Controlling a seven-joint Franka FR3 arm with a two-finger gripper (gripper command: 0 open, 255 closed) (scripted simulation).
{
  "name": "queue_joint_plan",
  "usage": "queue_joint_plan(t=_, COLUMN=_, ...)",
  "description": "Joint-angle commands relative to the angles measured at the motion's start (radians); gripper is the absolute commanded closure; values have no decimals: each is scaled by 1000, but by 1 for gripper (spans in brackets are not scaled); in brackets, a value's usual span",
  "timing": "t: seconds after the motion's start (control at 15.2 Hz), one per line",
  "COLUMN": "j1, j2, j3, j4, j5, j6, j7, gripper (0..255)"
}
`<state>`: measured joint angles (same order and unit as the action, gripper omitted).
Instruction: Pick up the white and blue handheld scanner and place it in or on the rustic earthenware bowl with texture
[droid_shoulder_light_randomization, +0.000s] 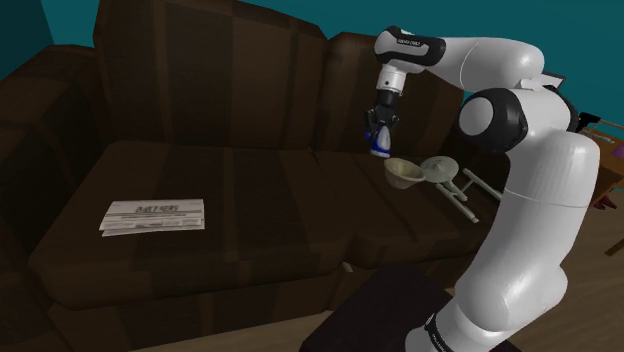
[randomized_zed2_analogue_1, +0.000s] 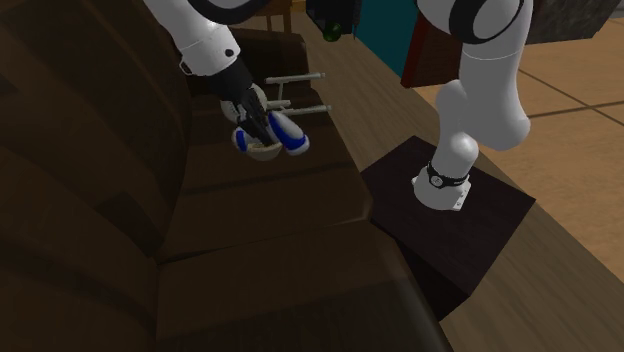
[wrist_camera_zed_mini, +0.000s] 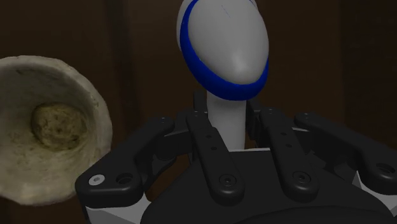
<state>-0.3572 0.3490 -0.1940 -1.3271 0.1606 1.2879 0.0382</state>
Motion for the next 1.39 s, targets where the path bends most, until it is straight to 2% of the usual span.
queue_joint_plan(t=0.0, j1=-27, j2=5, j3=-15, j4=3, j5=-10, j6=-3, j7=-45, gripper=255)
queue_joint_plan(t=0.46, j1=-136, j2=72, j3=-66, j4=100, j5=-37, j6=-46, j7=-199, gripper=255)
queue_joint_plan(t=0.86, j1=-247, j2=182, j3=-100, j4=267, j5=-44, j6=-107, j7=-329, gripper=255)
queue_joint_plan(t=1.32, j1=-235, j2=161, j3=-100, j4=150, j5=-50, j6=-13, j7=-332, gripper=255)
